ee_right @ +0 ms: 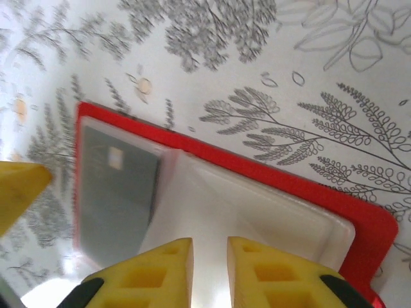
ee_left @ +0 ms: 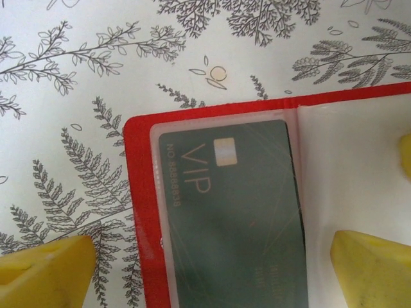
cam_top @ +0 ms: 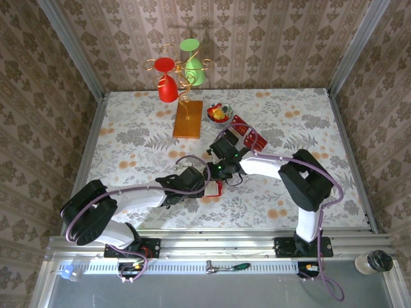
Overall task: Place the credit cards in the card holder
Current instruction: Flip over the card slot on the card holder.
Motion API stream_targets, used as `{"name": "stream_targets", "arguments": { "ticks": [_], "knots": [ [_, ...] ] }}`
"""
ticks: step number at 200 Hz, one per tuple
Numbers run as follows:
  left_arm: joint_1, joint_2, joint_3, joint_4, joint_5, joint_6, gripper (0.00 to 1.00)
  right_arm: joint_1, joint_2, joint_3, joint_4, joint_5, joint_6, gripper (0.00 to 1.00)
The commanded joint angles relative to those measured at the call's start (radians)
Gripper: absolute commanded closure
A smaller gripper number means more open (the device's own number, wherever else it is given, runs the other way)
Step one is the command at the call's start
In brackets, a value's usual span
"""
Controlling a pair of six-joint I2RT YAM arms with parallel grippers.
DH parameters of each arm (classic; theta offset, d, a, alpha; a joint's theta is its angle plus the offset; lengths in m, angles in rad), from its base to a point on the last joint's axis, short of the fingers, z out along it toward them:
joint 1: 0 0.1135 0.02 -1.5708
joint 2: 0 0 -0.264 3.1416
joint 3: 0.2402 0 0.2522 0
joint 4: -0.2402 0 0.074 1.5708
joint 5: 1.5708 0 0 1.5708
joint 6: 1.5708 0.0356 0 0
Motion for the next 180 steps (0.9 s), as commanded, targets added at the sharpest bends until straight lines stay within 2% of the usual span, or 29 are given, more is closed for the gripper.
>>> {"name": "stream_targets", "arguments": {
  "ticks": [1, 47, 80, 180],
  "knots": [
    [-0.007, 0.020, -0.019, 0.011, -0.002, -0.021, 0.06, -0.006, -0.091, -0.036, 0.004, 0.031, 0.066, 0.72],
    [-0.008, 0.008, -0.030, 0.015, -0.003, -0.025, 0.05, 0.004, -0.148, -0.169, 0.143, 0.058, 0.255, 0.62],
    [-0.006, -0.003, -0.035, 0.013, -0.006, -0.026, 0.05, 0.016, -0.137, -0.230, 0.221, 0.069, 0.337, 0.61],
    [-0.008, -0.009, -0.037, 0.009, -0.007, -0.025, 0.05, 0.017, -0.055, -0.235, 0.302, 0.030, 0.367, 0.61]
  ]
}}
